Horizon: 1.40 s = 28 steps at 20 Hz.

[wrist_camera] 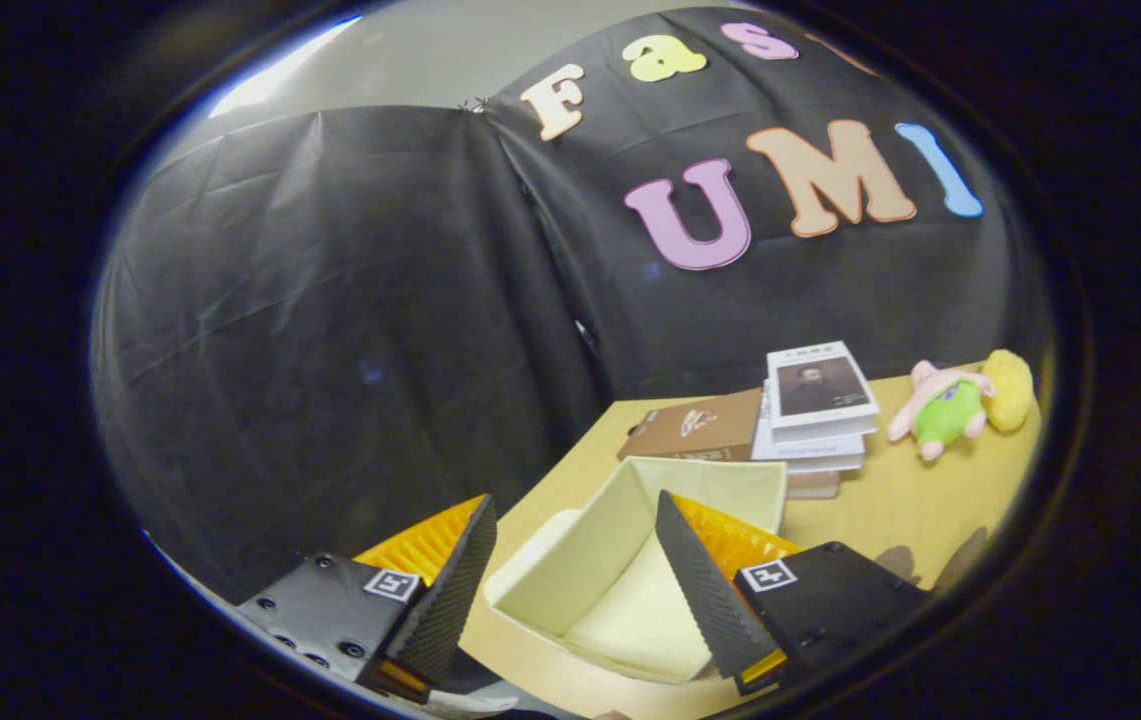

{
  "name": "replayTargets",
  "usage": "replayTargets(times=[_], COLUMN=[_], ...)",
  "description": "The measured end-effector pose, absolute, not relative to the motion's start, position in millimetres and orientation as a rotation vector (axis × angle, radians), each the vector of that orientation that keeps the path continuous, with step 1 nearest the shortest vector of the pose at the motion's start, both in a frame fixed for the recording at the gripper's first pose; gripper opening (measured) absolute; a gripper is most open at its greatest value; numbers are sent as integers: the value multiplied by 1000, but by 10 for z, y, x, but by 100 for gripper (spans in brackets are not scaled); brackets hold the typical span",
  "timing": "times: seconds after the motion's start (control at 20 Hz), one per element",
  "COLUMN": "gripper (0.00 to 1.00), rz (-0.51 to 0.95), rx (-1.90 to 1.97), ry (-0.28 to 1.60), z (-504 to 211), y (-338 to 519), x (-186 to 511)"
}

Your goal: Open the storage box then place both shoes into the box .Put the left shoe in first, then the right shoe, with the right side of both shoes facing outward in a uniform manner.

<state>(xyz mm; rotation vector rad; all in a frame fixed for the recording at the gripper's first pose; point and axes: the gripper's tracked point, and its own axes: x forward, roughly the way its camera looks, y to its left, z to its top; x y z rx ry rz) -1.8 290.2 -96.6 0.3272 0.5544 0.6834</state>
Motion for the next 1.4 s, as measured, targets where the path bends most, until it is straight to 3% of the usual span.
replayTargets(times=[0.65, 1.0, 1.4], gripper=[100, 100, 100], rz=[459, 366, 356], rx=[101, 62, 59], ry=[517, 614, 798], z=[-1408, -2002, -2855], y=[1203, 571, 290], x=[187, 156, -103])
